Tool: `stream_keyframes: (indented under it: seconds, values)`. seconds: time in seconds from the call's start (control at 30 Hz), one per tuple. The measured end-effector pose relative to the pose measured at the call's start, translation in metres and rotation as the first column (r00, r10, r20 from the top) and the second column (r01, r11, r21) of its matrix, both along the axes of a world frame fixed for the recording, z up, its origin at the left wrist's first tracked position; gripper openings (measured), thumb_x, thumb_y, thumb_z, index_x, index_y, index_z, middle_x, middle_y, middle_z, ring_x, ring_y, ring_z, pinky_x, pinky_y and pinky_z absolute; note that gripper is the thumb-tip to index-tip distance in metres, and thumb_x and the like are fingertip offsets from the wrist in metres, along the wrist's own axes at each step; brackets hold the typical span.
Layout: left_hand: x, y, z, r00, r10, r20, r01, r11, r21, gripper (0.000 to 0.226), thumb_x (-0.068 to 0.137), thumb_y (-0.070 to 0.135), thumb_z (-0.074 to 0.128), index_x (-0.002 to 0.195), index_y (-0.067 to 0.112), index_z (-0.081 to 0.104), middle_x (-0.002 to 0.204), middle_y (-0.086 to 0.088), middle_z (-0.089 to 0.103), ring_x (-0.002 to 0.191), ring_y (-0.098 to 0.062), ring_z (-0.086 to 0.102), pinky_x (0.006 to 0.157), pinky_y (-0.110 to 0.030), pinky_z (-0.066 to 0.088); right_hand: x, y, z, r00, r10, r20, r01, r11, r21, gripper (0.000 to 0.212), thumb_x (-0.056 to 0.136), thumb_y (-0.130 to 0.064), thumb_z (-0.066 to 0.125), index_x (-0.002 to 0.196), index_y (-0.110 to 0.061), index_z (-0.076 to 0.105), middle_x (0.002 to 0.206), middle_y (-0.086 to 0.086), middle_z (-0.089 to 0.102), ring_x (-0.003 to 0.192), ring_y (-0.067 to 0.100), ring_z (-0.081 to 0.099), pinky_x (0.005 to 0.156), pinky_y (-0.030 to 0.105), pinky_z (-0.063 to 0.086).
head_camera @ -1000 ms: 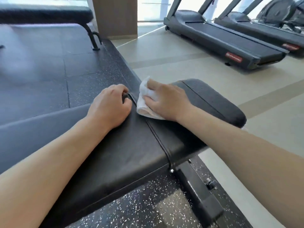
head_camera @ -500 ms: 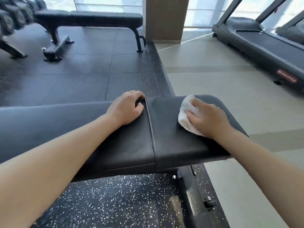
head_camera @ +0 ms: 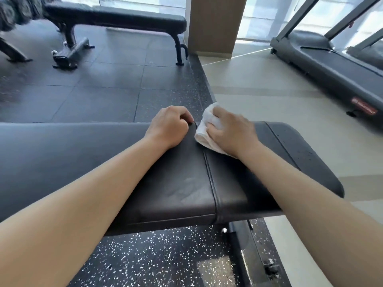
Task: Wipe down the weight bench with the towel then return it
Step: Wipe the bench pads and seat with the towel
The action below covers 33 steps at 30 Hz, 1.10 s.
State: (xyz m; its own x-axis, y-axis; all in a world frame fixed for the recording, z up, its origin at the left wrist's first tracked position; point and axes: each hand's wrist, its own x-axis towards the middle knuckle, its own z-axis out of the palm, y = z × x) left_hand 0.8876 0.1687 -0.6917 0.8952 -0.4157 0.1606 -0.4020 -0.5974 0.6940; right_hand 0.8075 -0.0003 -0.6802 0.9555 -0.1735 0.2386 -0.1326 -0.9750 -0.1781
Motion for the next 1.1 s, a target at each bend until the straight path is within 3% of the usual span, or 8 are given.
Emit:
stream_keyframes:
  seconds: [0.13,0.27,0.43,0.57,0.77,0.9,1.0,1.1]
  values:
    - [-0.002,0.001,0.004,0.997,-0.007,-0.078,0.001,0.997,-0.072,0.041,0.068,0.014,0.043,0.077,0.038,0.074,0.082,0.022,0.069,0.099,-0.015,0.065,0.083,-0.027,0.048,-0.095,0.070,-0.006,0.941,0.334,0.053,-0.308,0.911,-0.274,0.044,0.090,-0.043,0.062,0.127,-0.021,0.067,0.115,-0.006,0.057,0.051,0.020,0.054,0.045,0.029,0.043]
    - [0.005,0.000,-0.002,0.994,-0.046,-0.101,0.039,0.996,-0.076,0.043,0.081,0.004,0.049,0.090,0.034,0.079,0.090,0.021,0.072,0.099,-0.011,0.064,0.076,-0.022,0.044,-0.143,0.071,-0.008,0.931,0.360,0.067,-0.363,0.931,0.046,0.030,0.092,-0.049,0.052,0.117,-0.032,0.054,0.070,-0.012,0.043,0.064,0.015,0.045,0.057,0.037,0.045]
    - [0.015,0.005,-0.005,0.976,-0.096,-0.196,0.045,0.967,-0.250,0.034,0.081,0.009,0.052,0.083,0.036,0.073,0.089,0.019,0.076,0.093,-0.001,0.070,0.102,-0.034,0.054,-0.038,0.028,-0.001,0.996,0.090,0.019,-0.090,0.994,0.056,0.043,0.086,-0.060,0.035,0.123,-0.038,0.039,0.102,-0.003,0.071,0.095,0.032,0.068,0.081,0.040,0.052]
    - [0.014,0.006,-0.003,0.988,-0.086,-0.127,0.053,0.970,-0.237,0.032,0.086,0.007,0.056,0.088,0.031,0.076,0.096,0.014,0.075,0.100,-0.010,0.069,0.089,-0.028,0.053,0.012,0.029,-0.004,0.999,-0.019,0.040,0.019,1.000,0.011,0.037,0.096,-0.042,0.046,0.129,-0.027,0.049,0.106,0.007,0.071,0.100,0.037,0.065,0.077,0.040,0.046]
    - [0.014,0.008,-0.003,0.988,-0.093,-0.121,0.068,0.977,-0.200,0.034,0.088,0.007,0.054,0.087,0.034,0.075,0.097,0.013,0.076,0.102,-0.010,0.069,0.096,-0.030,0.054,-0.102,0.088,-0.001,0.957,0.282,0.072,-0.274,0.956,-0.100,0.038,0.094,-0.044,0.054,0.127,-0.027,0.056,0.070,-0.008,0.054,0.067,0.020,0.061,0.058,0.035,0.039]
    - [0.012,0.006,-0.006,0.989,-0.114,-0.095,0.098,0.982,-0.159,0.031,0.092,0.011,0.056,0.093,0.036,0.075,0.102,0.013,0.075,0.105,-0.012,0.067,0.100,-0.033,0.052,-0.145,0.076,0.000,0.885,0.460,0.075,-0.463,0.886,0.022,0.021,0.093,-0.041,0.061,0.105,-0.034,0.046,0.076,-0.017,0.031,0.065,0.009,0.034,0.056,0.034,0.041]
    - [0.010,0.005,-0.005,0.990,-0.112,-0.084,0.098,0.983,-0.152,0.030,0.091,0.011,0.057,0.094,0.035,0.076,0.105,0.012,0.075,0.106,-0.012,0.067,0.102,-0.033,0.051,-0.093,0.031,0.001,0.979,0.201,0.028,-0.202,0.979,0.015,0.027,0.091,-0.056,0.051,0.106,-0.033,0.049,0.077,-0.009,0.058,0.070,0.022,0.057,0.065,0.036,0.047]
    - [0.008,0.005,-0.004,0.992,-0.094,-0.087,0.082,0.987,-0.135,0.030,0.091,0.012,0.057,0.098,0.033,0.078,0.107,0.011,0.074,0.108,-0.011,0.066,0.100,-0.030,0.050,-0.016,-0.037,-0.003,0.989,-0.147,-0.001,0.147,0.987,0.067,0.044,0.091,-0.058,0.045,0.121,-0.027,0.053,0.115,0.011,0.071,0.107,0.038,0.065,0.081,0.040,0.047]
